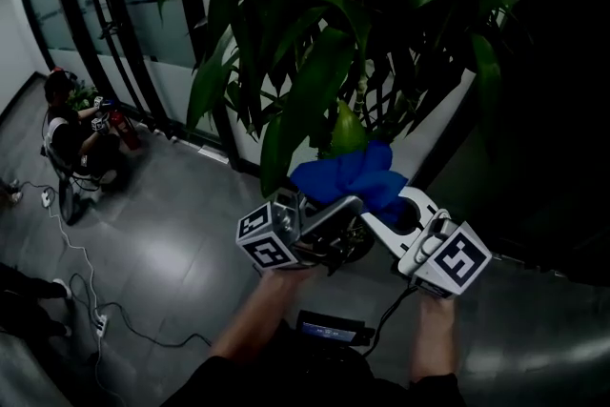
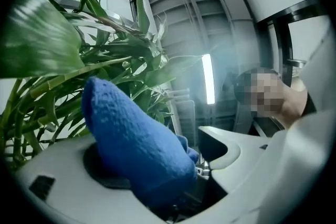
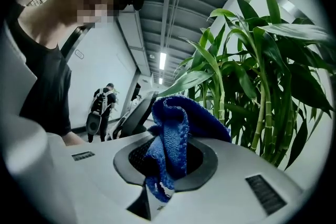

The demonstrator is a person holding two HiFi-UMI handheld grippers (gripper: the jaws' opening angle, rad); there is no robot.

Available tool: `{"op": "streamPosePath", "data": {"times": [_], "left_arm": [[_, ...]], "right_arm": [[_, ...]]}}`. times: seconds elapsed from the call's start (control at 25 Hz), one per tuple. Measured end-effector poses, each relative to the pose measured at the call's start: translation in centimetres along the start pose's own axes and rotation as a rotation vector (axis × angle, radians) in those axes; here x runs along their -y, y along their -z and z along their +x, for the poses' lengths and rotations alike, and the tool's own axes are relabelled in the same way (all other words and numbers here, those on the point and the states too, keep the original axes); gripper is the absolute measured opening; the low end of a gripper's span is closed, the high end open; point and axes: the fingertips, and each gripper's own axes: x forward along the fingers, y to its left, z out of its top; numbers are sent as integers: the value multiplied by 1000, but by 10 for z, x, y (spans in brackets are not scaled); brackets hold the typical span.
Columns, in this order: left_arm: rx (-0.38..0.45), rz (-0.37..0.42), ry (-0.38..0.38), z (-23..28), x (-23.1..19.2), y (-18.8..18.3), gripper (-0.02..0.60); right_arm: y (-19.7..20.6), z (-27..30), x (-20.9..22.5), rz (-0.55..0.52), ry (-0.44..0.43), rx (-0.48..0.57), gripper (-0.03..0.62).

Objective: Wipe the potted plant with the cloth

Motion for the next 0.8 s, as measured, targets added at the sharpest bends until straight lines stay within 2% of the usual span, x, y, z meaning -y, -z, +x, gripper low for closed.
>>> {"op": "streamPosePath", "data": {"times": [0.12, 0.2, 0.36, 0.44, 0.52, 0.64, 0.8], "left_arm": [[-5, -3, 4, 0, 1, 2, 387], [-6, -7, 9, 0, 3, 4, 387], [5, -20, 19, -2, 6, 3, 387], [18, -40, 33, -2, 8, 1, 387], [39, -68, 55, -3, 12, -1, 388], [88, -136, 96, -6, 17, -5, 387], [111, -169, 111, -8, 21, -5, 387]], "right_arm": [[-6, -14, -1, 26, 28, 26, 78], [-23, -26, 7, 28, 73, 79, 77], [-89, -48, 37, -24, 194, 309, 78], [-115, -53, 51, -56, 244, 389, 78], [-133, -48, 59, -81, 258, 440, 78], [-135, -20, 62, -99, 223, 423, 78], [-82, 15, 53, -8, 135, 263, 78]]}}
